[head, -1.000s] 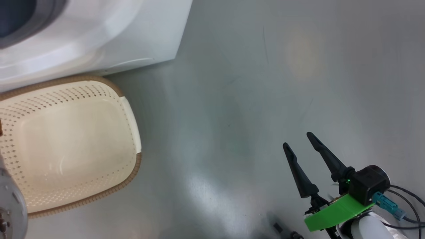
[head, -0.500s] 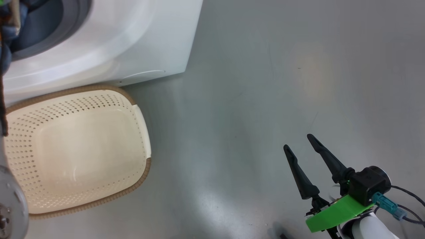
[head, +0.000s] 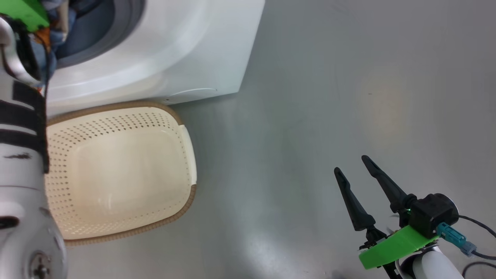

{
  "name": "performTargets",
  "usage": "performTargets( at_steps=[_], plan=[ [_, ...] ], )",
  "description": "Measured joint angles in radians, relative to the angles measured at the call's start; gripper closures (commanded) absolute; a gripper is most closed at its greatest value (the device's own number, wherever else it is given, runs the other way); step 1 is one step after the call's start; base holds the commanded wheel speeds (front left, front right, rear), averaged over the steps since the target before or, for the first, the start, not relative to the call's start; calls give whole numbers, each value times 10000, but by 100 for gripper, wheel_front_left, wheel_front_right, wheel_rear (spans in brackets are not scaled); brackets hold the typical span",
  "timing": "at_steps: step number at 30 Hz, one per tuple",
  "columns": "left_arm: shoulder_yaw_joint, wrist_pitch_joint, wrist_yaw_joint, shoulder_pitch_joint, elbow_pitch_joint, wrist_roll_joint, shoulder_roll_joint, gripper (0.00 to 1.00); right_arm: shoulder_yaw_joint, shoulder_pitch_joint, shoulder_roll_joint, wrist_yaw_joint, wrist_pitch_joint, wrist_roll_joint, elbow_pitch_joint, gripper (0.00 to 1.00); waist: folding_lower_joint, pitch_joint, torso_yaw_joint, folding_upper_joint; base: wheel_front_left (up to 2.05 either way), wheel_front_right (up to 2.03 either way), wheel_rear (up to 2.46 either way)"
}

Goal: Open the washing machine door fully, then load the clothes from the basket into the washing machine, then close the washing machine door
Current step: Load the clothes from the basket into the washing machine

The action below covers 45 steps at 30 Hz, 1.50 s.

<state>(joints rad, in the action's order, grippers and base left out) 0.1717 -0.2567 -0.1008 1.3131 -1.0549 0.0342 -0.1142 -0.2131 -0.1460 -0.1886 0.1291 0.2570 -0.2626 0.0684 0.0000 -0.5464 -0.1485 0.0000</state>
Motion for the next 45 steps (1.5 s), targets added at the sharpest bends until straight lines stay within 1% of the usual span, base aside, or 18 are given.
performTargets(
  at_steps=[7, 14, 17, 21, 22, 23, 24, 27, 31, 33, 34, 36, 40, 45],
  plan=[
    [-148, 0, 190, -1109, 966, 77, 387, 0, 186, -231, 58, 2, 0, -15, 88, 0, 0, 336, 398, 1, 0, 0, 0],
    [-318, 2, 466, -2945, 2742, 426, 771, 0, 500, -219, 192, 0, 0, -15, 169, 0, 0, 676, 854, 0, 0, 0, 0],
    [-556, 0, 688, -3787, 3519, 479, 819, 0, 665, -190, 224, 0, 0, -15, 171, 0, 1, 801, 1049, 0, 0, 0, 0],
    [-865, 0, 792, -4955, 4487, 508, 920, 0, 662, -191, 222, 2, 0, -15, 173, 0, 1, 946, 1234, 0, 0, 0, 0],
    [-865, 0, 792, -4955, 4487, 508, 920, 0, 662, -191, 222, 2, 0, -15, 173, 0, 1, 946, 1234, 0, 0, 0, 0],
    [-943, 0, 807, -5539, 5007, 606, 945, 0, 648, -193, 211, 0, 0, -15, 182, 0, 1, 1018, 1274, 0, 0, 0, 0],
    [-943, 0, 807, -5539, 5007, 606, 945, 0, 648, -193, 211, 0, 0, -15, 182, 0, 1, 1018, 1274, 0, 0, 0, 0],
    [-1152, 2, 807, -6547, 5720, 715, 945, 0, 658, -191, 196, 2, 0, -15, 228, 0, 0, 1179, 1293, 0, 0, 0, 0],
    [-1655, 2, 755, -7997, 6504, 1060, 941, 0, 658, -182, 184, 0, 0, -15, 236, 0, 1, 1429, 1337, 0, 0, 0, 0],
    [-1900, 2, 426, -8980, 7147, 1200, 932, 0, 660, -168, 155, 2, 0, -15, 251, 0, 0, 1620, 1373, 0, 0, 0, 0],
    [-1900, 2, 426, -8980, 7147, 1200, 932, 0, 660, -168, 155, 2, 0, -15, 251, 0, 0, 1620, 1373, 0, 0, 0, 0],
    [-2029, 2, 259, -9542, 7440, 1264, 928, 0, 658, -160, 153, 2, 0, -15, 263, 0, 1, 1744, 1394, 0, 0, 0, 0],
    [-2270, 2, 71, -10615, 7839, 1404, 911, 0, 658, -2, 148, 0, 0, -15, 303, 0, 1, 2022, 1428, 0, 0, 0, 0],
    [-2276, 2, -36, -11533, 8247, 1446, 874, 0, 635, 235, 119, 2, 0, -15, 351, 0, 1, 2335, 1465, 0, 0, 0, 0]
  ],
)
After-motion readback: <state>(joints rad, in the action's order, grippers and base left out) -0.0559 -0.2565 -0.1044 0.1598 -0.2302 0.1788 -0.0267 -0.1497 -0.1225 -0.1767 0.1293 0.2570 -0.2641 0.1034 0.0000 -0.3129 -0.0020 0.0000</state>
